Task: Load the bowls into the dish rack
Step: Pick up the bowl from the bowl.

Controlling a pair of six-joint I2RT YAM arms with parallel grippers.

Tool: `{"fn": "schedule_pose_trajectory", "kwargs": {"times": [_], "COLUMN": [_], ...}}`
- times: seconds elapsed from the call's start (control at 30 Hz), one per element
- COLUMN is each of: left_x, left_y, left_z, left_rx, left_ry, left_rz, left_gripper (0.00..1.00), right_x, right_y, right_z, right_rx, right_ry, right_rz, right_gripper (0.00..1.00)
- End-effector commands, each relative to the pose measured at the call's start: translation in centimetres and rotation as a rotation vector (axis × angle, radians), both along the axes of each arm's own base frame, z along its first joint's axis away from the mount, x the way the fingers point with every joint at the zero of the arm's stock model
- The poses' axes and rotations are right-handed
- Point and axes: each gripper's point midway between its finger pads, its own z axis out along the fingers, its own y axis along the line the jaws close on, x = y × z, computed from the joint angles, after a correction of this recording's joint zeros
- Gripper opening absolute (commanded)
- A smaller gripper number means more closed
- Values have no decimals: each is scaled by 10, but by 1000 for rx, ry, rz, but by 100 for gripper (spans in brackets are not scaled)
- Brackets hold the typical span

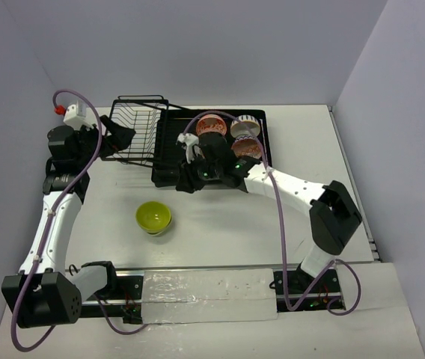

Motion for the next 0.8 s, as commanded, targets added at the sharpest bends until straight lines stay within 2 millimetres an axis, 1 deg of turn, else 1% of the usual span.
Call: {"fn": "schedule_pose_trajectory", "kwargs": {"times": [0.0, 0.03, 0.07, 0.17, 0.23, 0.27, 0.3, 0.37, 0.4, 0.6, 0.73, 0.77], "left_x": [1, 0, 1, 0, 1, 1, 2, 2, 3, 2, 2, 2], "left_y": [7, 10, 13, 20, 22, 23, 24, 25, 26, 30, 32, 31], "left_z": [16, 17, 17, 18, 17, 17, 16, 15, 14, 15, 15, 15], "left_rx": [-15, -11, -7, 3, 10, 11, 9, 6, 6, 13, 17, 15], "left_ry": [-57, -62, -64, -69, -66, -66, -62, -61, -56, -62, -64, -64], "left_rz": [10, 17, 27, 56, 67, 70, 74, 71, 74, 90, 98, 96], "left_gripper": [99, 99, 99, 99, 99, 99, 99, 99, 99, 99, 99, 99], "right_x": [-11, -14, -16, -20, -23, -28, -30, -31, -34, -41, -41, -40], "right_y": [-9, -8, -7, -3, -3, 1, 1, 4, 6, 19, 26, 27], "right_z": [-17, -23, -24, -41, -49, -50, -58, -61, -67, -73, -79, -84], "right_rx": [-90, -105, -112, -177, -214, -224, -250, -267, -282, -272, -280, -284], "right_ry": [120, 137, 140, 149, 154, 152, 159, 163, 178, 188, 187, 193], "right_rz": [-25, -26, -20, -27, -30, -21, -15, -18, -12, -2, -4, -6], "right_gripper": [38, 39, 38, 38, 39, 39, 39, 39, 39, 40, 40, 40]}}
